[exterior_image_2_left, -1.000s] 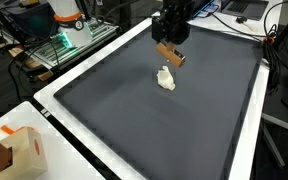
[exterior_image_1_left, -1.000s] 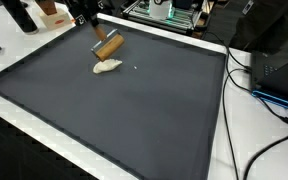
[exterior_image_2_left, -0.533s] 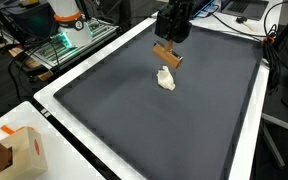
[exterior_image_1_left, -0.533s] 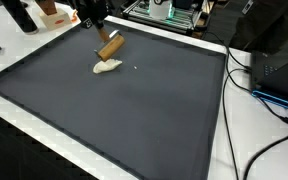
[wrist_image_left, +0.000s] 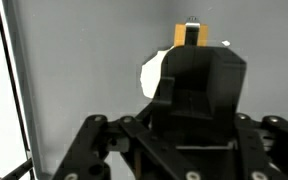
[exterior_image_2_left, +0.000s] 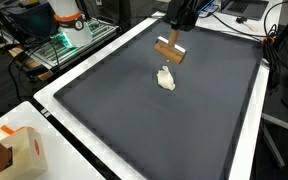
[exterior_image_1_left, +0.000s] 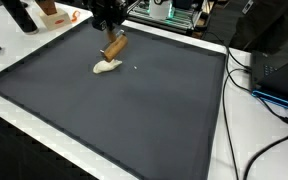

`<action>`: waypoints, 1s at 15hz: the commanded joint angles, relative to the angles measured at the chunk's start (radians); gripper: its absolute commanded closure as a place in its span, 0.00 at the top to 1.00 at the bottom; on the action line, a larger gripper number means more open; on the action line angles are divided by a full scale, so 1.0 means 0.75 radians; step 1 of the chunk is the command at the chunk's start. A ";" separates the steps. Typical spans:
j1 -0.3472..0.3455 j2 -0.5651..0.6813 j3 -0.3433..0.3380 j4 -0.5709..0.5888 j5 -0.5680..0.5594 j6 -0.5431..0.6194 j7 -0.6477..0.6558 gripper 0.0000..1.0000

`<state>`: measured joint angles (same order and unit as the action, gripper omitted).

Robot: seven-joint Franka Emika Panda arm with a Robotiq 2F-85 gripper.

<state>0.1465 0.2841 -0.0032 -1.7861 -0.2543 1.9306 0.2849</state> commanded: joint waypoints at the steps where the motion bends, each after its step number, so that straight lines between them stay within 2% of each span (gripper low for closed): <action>1: 0.062 -0.026 0.018 -0.031 -0.158 -0.026 0.112 0.23; 8: 0.149 -0.001 0.049 -0.044 -0.356 -0.046 0.262 0.23; 15: 0.196 0.029 0.063 -0.056 -0.439 -0.045 0.360 0.23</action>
<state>0.2795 0.3109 0.0375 -1.8145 -0.5414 1.9164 0.5121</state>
